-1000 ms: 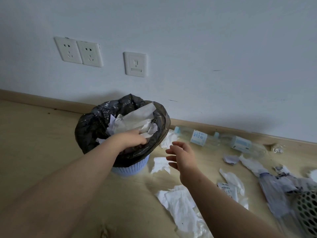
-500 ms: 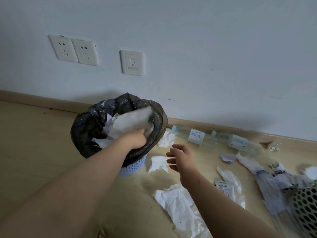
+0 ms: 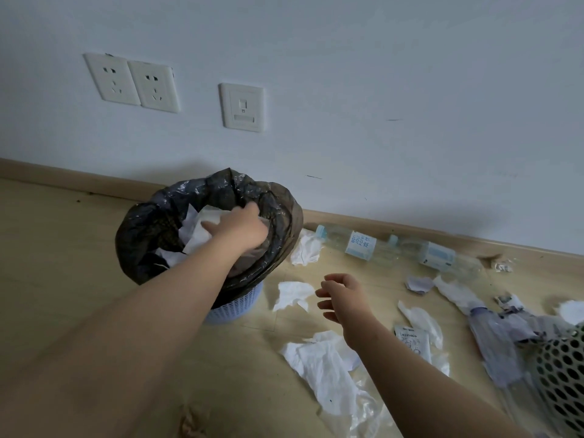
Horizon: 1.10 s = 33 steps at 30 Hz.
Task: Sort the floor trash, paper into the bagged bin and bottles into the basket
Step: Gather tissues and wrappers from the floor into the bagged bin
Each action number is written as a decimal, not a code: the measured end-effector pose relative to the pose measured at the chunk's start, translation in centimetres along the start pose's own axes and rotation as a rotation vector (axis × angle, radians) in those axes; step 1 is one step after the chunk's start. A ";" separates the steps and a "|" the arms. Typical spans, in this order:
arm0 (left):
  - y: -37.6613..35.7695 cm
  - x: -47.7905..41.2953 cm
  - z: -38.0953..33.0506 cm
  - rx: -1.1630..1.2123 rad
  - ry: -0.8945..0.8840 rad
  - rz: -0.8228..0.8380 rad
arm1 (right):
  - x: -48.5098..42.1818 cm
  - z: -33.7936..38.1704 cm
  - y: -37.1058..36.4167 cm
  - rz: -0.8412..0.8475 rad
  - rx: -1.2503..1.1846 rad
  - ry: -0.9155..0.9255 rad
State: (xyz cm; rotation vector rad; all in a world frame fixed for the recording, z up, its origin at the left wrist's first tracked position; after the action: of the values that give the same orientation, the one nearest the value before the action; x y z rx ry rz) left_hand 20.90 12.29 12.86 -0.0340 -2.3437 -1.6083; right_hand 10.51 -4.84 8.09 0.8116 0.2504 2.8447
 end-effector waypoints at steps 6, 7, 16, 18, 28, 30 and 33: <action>1.4 4.1 -4.1 0.445 -0.514 -0.400 | -0.1 -0.2 -0.3 0.009 0.043 0.024; 1.1 4.9 -4.7 0.488 -0.608 -0.412 | -0.2 -0.4 -0.3 0.008 0.050 0.024; -7.8 8.6 -1.1 0.236 -0.701 0.314 | 0.1 -4.0 0.6 0.002 0.211 -0.018; -9.9 9.5 1.9 0.097 -0.683 0.418 | 0.4 -5.7 0.2 0.028 0.263 -0.047; -13.0 11.1 14.3 -0.089 -0.428 0.508 | 3.5 -12.1 -6.2 0.247 0.588 -0.048; -13.8 12.0 16.1 -0.189 -0.430 0.586 | 4.2 -12.9 -7.4 0.308 0.662 -0.030; -15.1 13.3 18.5 -0.232 -0.358 0.558 | 4.9 -13.9 -8.4 0.374 0.669 -0.035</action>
State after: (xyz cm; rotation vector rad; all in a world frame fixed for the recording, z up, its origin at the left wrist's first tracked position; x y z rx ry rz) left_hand 1.09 21.66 -3.55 -1.0028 -2.0842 -1.6539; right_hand -0.05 2.79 -2.79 1.1136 1.2072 3.0988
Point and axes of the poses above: each hand's wrist, its own x-axis away from the middle knuckle, its own y-axis out of the back of the hand, z = x × y, the point moved 1 cm from there along -x, towards the middle knuckle, and after that the axes turned 5 degrees about x, right-handed, at the moved point
